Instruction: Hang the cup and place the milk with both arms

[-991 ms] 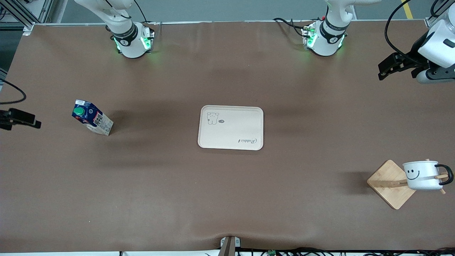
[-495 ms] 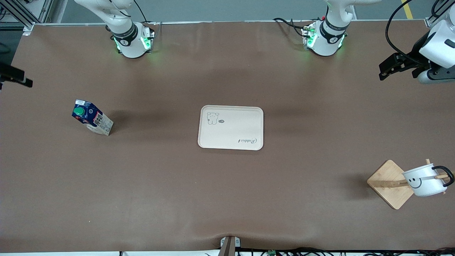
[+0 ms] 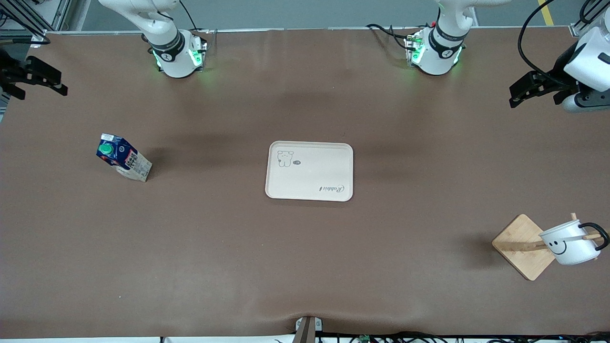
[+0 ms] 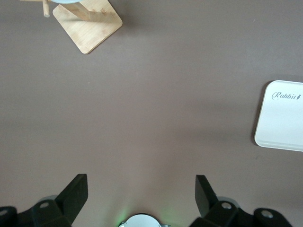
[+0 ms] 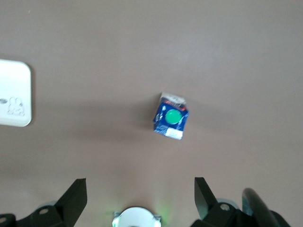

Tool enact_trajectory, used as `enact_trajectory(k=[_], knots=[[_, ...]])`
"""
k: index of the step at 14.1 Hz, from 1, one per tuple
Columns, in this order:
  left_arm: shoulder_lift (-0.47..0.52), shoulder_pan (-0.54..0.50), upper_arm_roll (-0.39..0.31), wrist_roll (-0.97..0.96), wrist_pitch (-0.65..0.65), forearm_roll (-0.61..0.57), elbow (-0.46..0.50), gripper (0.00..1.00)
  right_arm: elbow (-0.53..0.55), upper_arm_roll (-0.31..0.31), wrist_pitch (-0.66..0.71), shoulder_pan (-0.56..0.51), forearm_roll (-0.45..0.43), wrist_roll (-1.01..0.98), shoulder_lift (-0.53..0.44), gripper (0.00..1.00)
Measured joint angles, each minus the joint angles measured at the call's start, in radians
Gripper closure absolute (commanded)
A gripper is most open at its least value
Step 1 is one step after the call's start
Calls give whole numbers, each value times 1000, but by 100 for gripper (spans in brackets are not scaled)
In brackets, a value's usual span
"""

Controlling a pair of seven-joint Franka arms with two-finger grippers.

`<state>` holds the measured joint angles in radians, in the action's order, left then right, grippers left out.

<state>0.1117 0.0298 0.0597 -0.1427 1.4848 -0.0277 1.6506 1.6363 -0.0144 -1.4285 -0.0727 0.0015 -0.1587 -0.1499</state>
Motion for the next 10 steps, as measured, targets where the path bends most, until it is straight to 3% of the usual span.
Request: enact_trajectory(k=[10], knots=[[1,-5,0,0,-20,0,-4,0,-97,6,-9,0,-11,0,54,0]])
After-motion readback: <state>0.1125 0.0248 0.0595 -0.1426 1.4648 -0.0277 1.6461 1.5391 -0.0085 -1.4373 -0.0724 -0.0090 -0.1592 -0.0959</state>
